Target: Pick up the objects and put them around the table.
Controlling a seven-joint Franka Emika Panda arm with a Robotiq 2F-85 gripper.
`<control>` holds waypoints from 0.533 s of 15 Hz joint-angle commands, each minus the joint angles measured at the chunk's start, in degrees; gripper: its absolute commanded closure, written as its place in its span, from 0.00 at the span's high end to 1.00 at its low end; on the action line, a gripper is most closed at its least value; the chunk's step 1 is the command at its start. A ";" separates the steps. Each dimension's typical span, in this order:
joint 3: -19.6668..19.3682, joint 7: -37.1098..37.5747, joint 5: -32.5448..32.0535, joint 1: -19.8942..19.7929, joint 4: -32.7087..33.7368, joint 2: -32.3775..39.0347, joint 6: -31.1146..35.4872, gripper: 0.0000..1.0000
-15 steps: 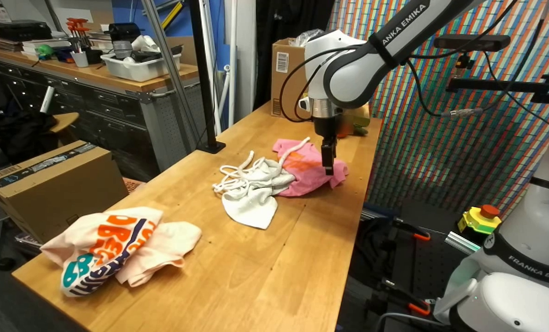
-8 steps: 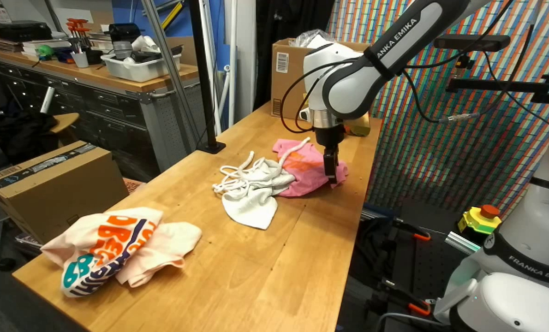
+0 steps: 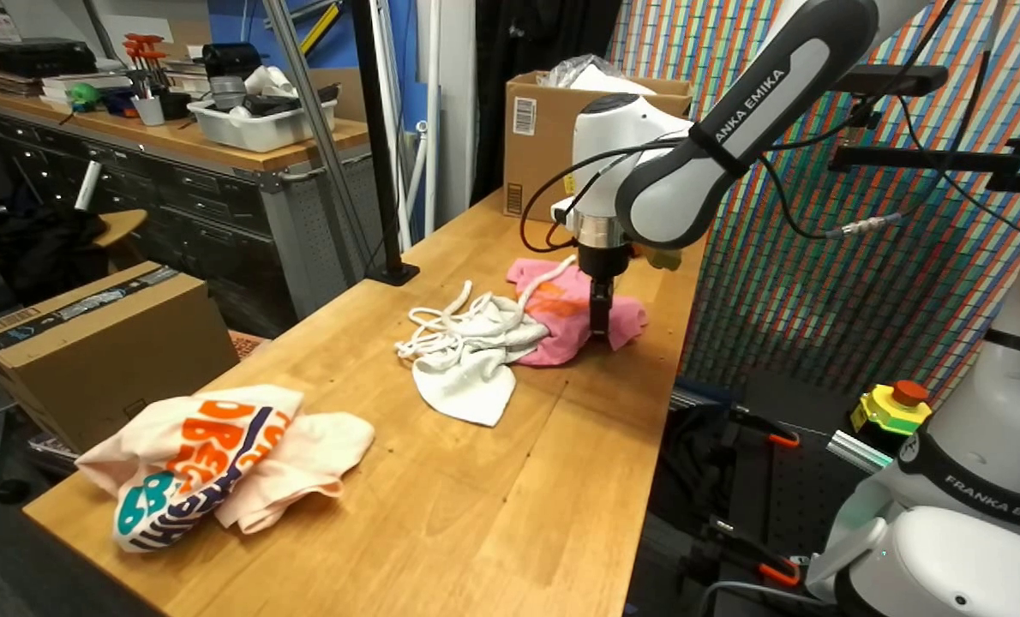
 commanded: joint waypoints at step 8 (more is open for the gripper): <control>-2.10 11.65 -12.03 0.55 -0.62 3.18 7.20 0.75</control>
